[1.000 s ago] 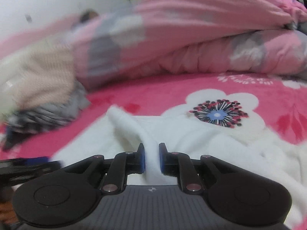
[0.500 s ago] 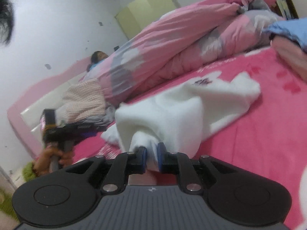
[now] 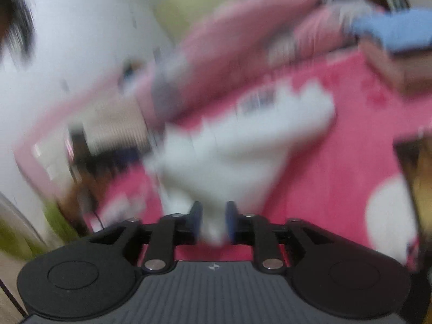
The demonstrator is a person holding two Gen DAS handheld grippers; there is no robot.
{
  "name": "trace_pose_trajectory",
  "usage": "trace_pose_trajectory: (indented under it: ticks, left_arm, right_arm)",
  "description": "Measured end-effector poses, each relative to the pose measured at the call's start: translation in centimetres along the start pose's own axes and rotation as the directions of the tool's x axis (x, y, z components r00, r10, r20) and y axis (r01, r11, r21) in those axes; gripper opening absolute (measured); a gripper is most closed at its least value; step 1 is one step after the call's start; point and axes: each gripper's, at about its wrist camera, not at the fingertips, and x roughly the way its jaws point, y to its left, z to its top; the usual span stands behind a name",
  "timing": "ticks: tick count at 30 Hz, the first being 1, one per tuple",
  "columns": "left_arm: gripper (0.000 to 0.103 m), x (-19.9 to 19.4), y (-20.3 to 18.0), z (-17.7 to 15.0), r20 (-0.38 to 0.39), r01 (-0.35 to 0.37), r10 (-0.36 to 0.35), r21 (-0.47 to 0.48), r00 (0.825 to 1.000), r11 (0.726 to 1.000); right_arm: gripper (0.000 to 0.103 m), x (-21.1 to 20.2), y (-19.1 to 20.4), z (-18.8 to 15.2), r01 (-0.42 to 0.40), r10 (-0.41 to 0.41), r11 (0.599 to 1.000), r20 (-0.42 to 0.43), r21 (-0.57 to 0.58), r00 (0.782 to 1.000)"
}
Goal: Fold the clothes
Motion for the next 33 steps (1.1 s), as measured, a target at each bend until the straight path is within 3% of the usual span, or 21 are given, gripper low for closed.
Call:
trace_pose_trajectory:
  ticks: [2,4,7,8,9,12,14,15,17,20,23,26,28,30,33]
  left_arm:
    - [0.063,-0.5,0.2,0.2,0.0,-0.005,0.005,0.001,1.0,1.0]
    - [0.063,-1.9,0.8,1.1,0.029,-0.035,0.034,0.028,0.999,0.999]
    - [0.063,-5.0,2.0,3.1,0.116,-0.115,0.104,0.091,0.988,0.989]
    - [0.063,-6.3,2.5,4.0,0.156,-0.151,0.132,0.116,0.979,0.982]
    - [0.065,-7.5,3.2,4.9,0.193,-0.188,0.16,0.137,0.968,0.973]
    - [0.072,-10.7,4.9,7.1,0.263,-0.274,0.221,0.186,0.939,0.943]
    - [0.074,-12.4,6.0,8.0,0.29,-0.315,0.249,0.211,0.924,0.925]
    - [0.075,-12.9,6.5,8.1,0.293,-0.325,0.256,0.215,0.921,0.921]
    - [0.075,-13.1,7.1,7.9,0.284,-0.326,0.26,0.216,0.923,0.92]
    - [0.075,-12.1,7.3,6.7,0.266,-0.291,0.233,0.206,0.935,0.934]
    - [0.075,-10.0,6.1,5.7,0.213,-0.207,0.164,0.2,0.963,0.958]
    - [0.075,-7.5,3.4,4.8,0.149,-0.074,0.039,0.235,0.988,0.969]
    - [0.075,-5.9,0.7,3.8,0.084,0.028,-0.056,0.304,0.995,0.952]
    - [0.077,-4.2,-2.0,2.7,0.008,0.128,-0.142,0.375,0.99,0.918]
    - [0.077,-1.5,-5.3,0.7,-0.11,0.221,-0.191,0.451,0.975,0.865]
  right_arm:
    - [0.041,1.7,0.6,2.0,-0.026,0.026,1.0,0.059,-0.013,0.998]
    - [0.041,5.7,1.6,4.2,-0.063,0.064,0.998,0.039,-0.022,0.997]
    - [0.049,13.4,2.3,6.8,-0.162,0.17,0.982,-0.081,0.092,0.982]
    - [0.058,16.3,2.2,7.5,-0.182,0.202,0.972,-0.13,0.15,0.971]
    - [0.064,18.9,2.1,8.0,-0.167,0.199,0.968,-0.169,0.184,0.965]
    - [0.065,25.3,1.3,8.5,-0.028,0.086,0.977,-0.269,0.212,0.959]
    - [0.063,28.7,0.2,7.6,0.092,-0.007,0.97,-0.354,0.223,0.935]
    - [0.056,29.6,0.1,6.7,0.098,0.004,0.966,-0.39,0.24,0.921]
    - [0.056,30.1,1.2,5.0,0.029,0.079,0.969,-0.416,0.247,0.906]
    - [0.056,28.7,4.7,2.9,-0.093,0.155,0.982,-0.42,0.164,0.894]
    - [0.057,27.1,8.3,0.9,-0.214,0.217,0.975,-0.427,0.057,0.878]
    - [0.057,25.9,13.0,-2.2,-0.275,0.158,0.939,-0.456,-0.204,0.876]
    - [0.062,24.8,15.4,-4.7,-0.302,0.116,0.887,-0.465,-0.349,0.878]
    - [0.078,23.8,17.0,-6.5,-0.305,0.089,0.847,-0.449,-0.436,0.889]
    - [0.08,22.5,18.5,-7.9,-0.279,0.051,0.802,-0.405,-0.529,0.913]
